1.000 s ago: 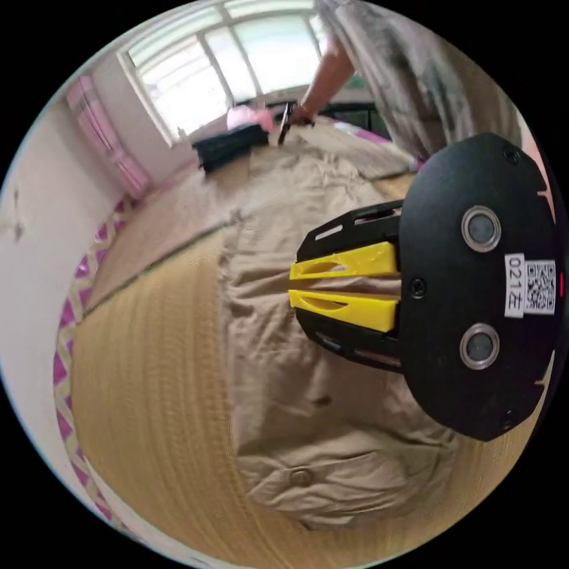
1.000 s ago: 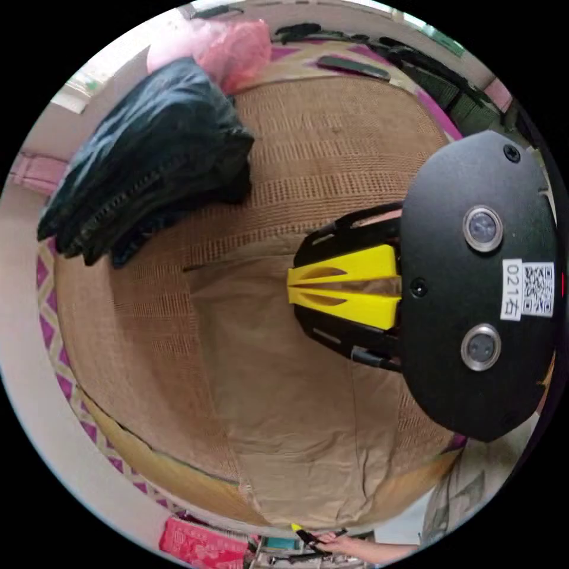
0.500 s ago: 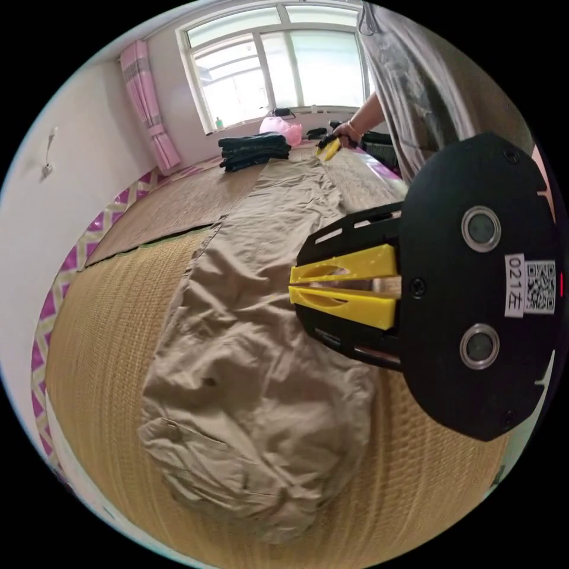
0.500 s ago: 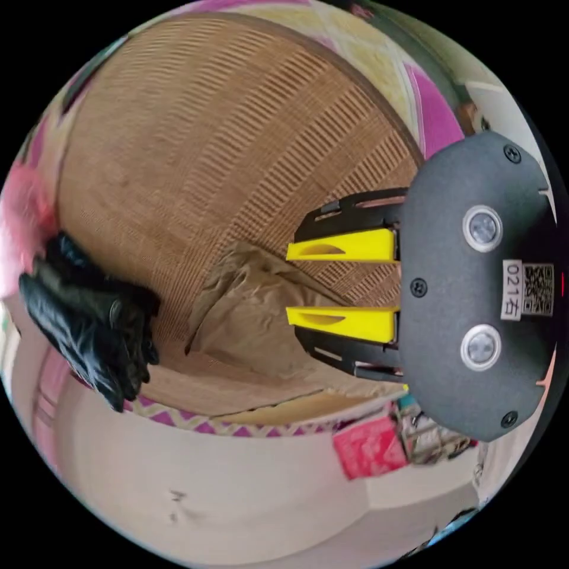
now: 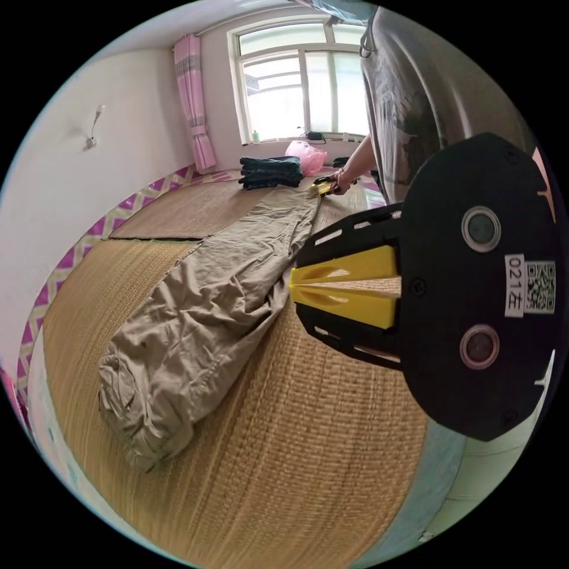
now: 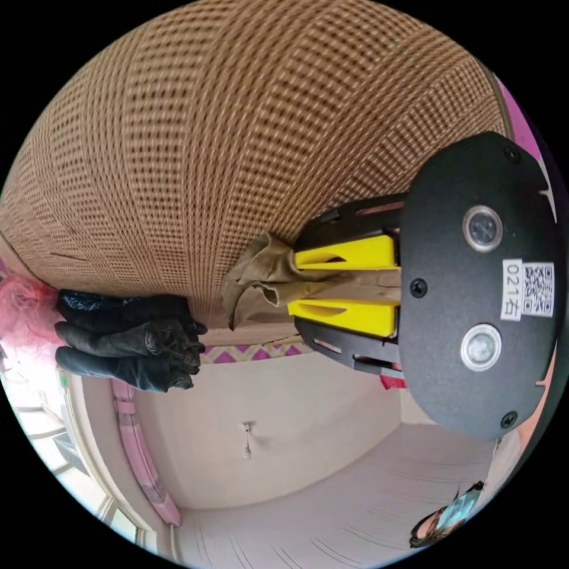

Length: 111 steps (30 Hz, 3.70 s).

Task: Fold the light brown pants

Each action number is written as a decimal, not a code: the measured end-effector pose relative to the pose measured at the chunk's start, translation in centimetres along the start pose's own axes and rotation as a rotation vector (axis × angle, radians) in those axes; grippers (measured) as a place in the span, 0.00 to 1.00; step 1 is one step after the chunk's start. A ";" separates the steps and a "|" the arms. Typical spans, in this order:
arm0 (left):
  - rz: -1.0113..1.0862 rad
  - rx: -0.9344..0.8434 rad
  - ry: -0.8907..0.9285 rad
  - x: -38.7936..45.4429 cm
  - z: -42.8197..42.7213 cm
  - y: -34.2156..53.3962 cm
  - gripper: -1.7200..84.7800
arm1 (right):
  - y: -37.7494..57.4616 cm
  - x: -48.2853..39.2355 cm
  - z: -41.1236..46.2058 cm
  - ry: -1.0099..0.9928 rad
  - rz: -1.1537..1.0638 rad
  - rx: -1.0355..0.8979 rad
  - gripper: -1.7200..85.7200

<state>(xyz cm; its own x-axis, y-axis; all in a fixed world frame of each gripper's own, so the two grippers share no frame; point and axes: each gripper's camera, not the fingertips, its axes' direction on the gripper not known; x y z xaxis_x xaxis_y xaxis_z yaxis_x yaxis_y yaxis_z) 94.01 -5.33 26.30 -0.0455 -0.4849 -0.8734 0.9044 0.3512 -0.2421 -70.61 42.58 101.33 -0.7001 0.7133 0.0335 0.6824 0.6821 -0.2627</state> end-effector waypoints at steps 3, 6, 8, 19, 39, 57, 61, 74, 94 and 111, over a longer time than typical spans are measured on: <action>-0.023 0.046 -0.008 0.3 -1.2 2.9 0.01 | -2.1 -3.7 -1.0 0.085 -0.052 -0.056 0.04; -0.055 0.090 -0.025 0.4 -2.2 6.5 0.01 | -3.4 -10.2 -2.1 0.111 -0.209 -0.110 0.03; -0.084 0.109 -0.014 -0.1 -2.5 8.7 0.01 | -3.4 -15.6 -2.2 0.077 -0.350 -0.152 0.02; -0.081 0.031 0.099 -10.3 -3.4 9.8 0.01 | 22.1 -43.5 15.8 0.416 -1.381 -0.634 0.02; 0.065 -0.029 0.262 -22.0 -8.7 -4.7 0.01 | 29.5 -55.4 21.6 0.872 -1.543 -0.870 0.04; -0.180 0.116 0.362 -27.6 -9.7 -8.0 0.12 | 26.7 -64.5 17.3 0.810 -1.619 -0.715 0.02; -0.291 0.176 0.395 -28.7 -9.2 -7.6 0.13 | 26.2 -59.9 20.4 0.958 -1.613 -0.873 0.01; -0.544 0.373 0.421 -28.7 -9.8 -10.5 0.12 | 18.0 -61.7 9.8 0.861 -1.371 -0.774 0.01; 0.891 0.132 0.007 34.6 -10.2 -12.2 0.01 | 4.9 -46.4 -7.1 0.848 -1.072 -0.713 0.01; 0.978 -0.285 -0.078 43.8 11.9 -6.4 0.02 | -2.8 -31.6 -16.2 0.822 -0.824 -0.694 0.01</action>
<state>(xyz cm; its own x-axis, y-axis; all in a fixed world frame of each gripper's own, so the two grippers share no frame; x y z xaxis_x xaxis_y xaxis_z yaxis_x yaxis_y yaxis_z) 91.28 -38.38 -5.34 0.6958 0.0692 -0.7149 0.3957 0.7938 0.4619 -47.00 20.69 116.59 -0.7931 -0.2158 0.5695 0.2646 0.7202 0.6413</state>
